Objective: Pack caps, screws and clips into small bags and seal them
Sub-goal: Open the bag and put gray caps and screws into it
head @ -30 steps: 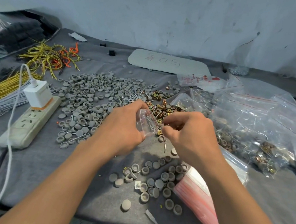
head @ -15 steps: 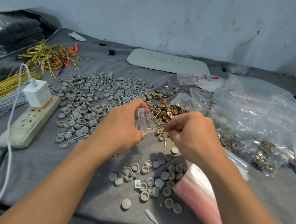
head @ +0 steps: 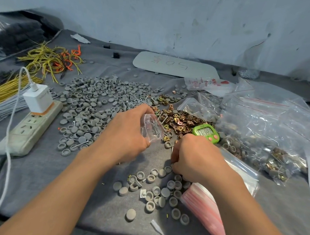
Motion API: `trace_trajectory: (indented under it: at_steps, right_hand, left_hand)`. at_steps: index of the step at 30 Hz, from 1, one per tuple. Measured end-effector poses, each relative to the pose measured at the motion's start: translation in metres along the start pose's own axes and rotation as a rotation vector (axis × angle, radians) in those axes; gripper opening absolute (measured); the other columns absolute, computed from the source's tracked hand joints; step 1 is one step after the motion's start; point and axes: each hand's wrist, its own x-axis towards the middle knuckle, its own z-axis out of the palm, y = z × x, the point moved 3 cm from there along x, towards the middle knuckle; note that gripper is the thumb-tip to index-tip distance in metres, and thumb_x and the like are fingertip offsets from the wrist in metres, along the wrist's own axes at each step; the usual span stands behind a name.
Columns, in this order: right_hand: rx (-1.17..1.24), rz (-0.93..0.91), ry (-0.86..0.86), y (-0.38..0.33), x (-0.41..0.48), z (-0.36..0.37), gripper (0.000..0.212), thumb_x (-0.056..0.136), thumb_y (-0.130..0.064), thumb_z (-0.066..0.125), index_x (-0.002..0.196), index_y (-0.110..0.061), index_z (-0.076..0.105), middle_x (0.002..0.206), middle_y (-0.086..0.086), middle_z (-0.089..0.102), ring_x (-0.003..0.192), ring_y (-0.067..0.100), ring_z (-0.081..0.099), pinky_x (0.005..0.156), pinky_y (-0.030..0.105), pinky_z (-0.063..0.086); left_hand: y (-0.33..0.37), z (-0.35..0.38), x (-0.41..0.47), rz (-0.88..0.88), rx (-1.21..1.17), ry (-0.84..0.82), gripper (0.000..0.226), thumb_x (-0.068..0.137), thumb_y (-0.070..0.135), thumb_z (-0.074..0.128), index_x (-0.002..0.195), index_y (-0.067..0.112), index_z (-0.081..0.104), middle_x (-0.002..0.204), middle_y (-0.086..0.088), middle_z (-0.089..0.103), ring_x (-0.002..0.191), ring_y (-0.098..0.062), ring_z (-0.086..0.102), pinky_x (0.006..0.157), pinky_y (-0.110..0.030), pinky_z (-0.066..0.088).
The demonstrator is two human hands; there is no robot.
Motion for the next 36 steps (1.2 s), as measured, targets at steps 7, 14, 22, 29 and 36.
trace_trajectory:
  at_steps: [7, 14, 22, 29, 36]
  right_hand:
    - [0.311, -0.002, 0.213, 0.003, -0.002, -0.017, 0.017, 0.083, -0.018, 0.079, 0.071, -0.026, 0.07, 0.071, -0.008, 0.071, 0.072, 0.017, 0.07, 0.068, 0.037, 0.062]
    - [0.848, -0.206, 0.467, -0.018, 0.002, -0.02, 0.022, 0.085, -0.009, 0.079, 0.096, -0.028, 0.081, 0.077, -0.015, 0.076, 0.071, -0.003, 0.07, 0.063, 0.009, 0.051]
    - [0.283, 0.102, 0.248, 0.006, 0.014, -0.008, 0.015, 0.093, -0.034, 0.07, 0.087, -0.021, 0.077, 0.076, -0.002, 0.072, 0.073, 0.021, 0.068, 0.073, 0.037, 0.061]
    - [0.035, 0.206, 0.09, -0.013, 0.019, 0.011, 0.036, 0.083, -0.029, 0.071, 0.074, -0.018, 0.038, 0.072, 0.0, 0.047, 0.058, 0.018, 0.042, 0.048, 0.03, 0.028]
    - [0.201, 0.184, 0.308, -0.007, 0.014, -0.001, 0.028, 0.086, -0.042, 0.072, 0.071, -0.021, 0.062, 0.063, -0.006, 0.061, 0.056, 0.013, 0.053, 0.054, 0.029, 0.036]
  left_hand:
    - [0.002, 0.0, 0.0, 0.008, 0.002, -0.006, 0.055, 0.077, 0.015, 0.083, 0.112, 0.043, 0.053, 0.084, 0.022, 0.055, 0.067, 0.003, 0.053, 0.045, -0.012, 0.033]
    - [0.002, 0.001, -0.001, 0.022, -0.025, -0.006, 0.052, 0.074, 0.015, 0.083, 0.104, 0.043, 0.052, 0.078, 0.018, 0.058, 0.066, 0.004, 0.055, 0.049, -0.014, 0.033]
    - [-0.004, -0.002, 0.002, 0.018, -0.08, 0.0, 0.049, 0.075, 0.017, 0.086, 0.107, 0.039, 0.057, 0.081, 0.015, 0.062, 0.067, 0.009, 0.058, 0.056, 0.0, 0.037]
    - [-0.005, -0.005, 0.001, 0.007, -0.062, -0.005, 0.053, 0.071, 0.023, 0.088, 0.108, 0.042, 0.054, 0.091, 0.016, 0.068, 0.064, 0.001, 0.057, 0.049, -0.014, 0.036]
    - [-0.002, -0.002, -0.001, 0.01, -0.023, -0.013, 0.056, 0.073, 0.022, 0.088, 0.109, 0.044, 0.051, 0.083, 0.023, 0.056, 0.068, 0.004, 0.052, 0.052, -0.014, 0.031]
